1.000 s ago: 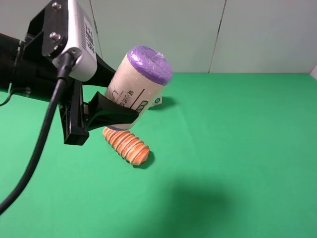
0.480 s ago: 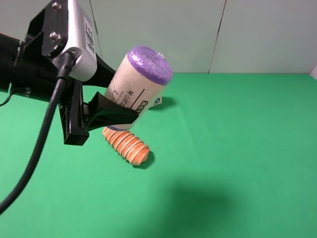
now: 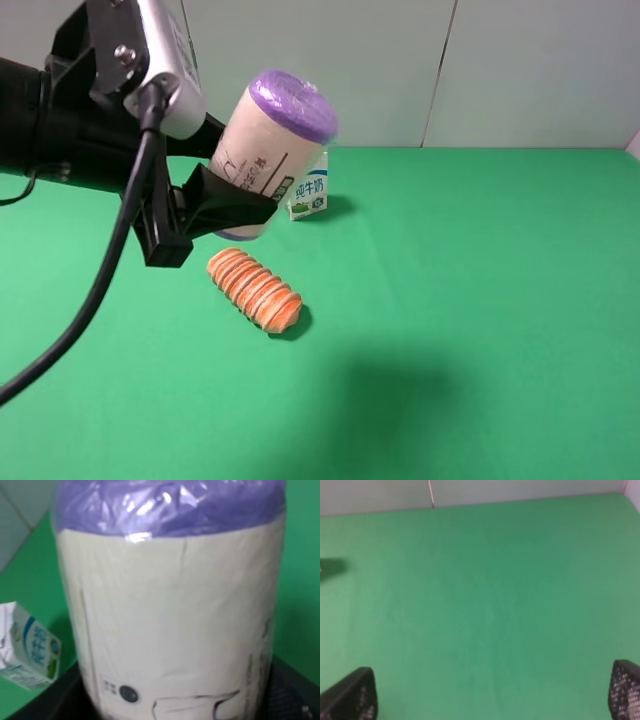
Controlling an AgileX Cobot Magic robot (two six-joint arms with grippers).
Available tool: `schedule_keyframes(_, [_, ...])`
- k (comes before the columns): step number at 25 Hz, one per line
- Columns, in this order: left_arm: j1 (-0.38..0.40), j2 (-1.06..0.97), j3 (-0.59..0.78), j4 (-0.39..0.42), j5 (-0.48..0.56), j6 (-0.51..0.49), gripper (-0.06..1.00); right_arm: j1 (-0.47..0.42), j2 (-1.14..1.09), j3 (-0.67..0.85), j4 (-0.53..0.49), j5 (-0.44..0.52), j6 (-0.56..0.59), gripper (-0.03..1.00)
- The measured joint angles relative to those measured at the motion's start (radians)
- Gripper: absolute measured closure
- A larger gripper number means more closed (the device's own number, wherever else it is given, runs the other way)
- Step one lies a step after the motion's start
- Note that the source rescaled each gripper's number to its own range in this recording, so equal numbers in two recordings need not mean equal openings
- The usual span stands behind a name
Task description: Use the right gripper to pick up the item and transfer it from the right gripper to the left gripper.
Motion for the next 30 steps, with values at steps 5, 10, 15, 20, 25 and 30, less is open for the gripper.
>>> schedule_keyframes(5, [0.000,0.000,0.000,-0.001,-0.054,-0.065,0.94,0.000,0.000,0.008,0.000,0.000,0.000,-0.03])
schedule_keyframes(10, [0.005,0.000,0.000,0.009,-0.120,-0.159,0.94,0.000,0.000,0.008,0.000,0.000,0.000,-0.03])
schedule_keyframes(15, [0.071,0.000,0.000,0.009,-0.123,-0.191,0.94,0.000,0.000,0.008,0.000,0.000,0.000,-0.03])
schedule_keyframes(20, [0.182,0.000,0.000,0.009,-0.122,-0.213,0.94,0.000,0.000,0.008,0.000,0.000,0.000,-0.03])
schedule_keyframes(25, [0.290,0.000,0.000,0.011,-0.107,-0.219,0.94,0.000,0.000,0.008,0.000,0.000,0.000,-0.03])
schedule_keyframes(30, [0.380,0.000,0.000,0.114,-0.085,-0.286,0.94,0.000,0.000,0.008,-0.001,-0.001,0.000,-0.03])
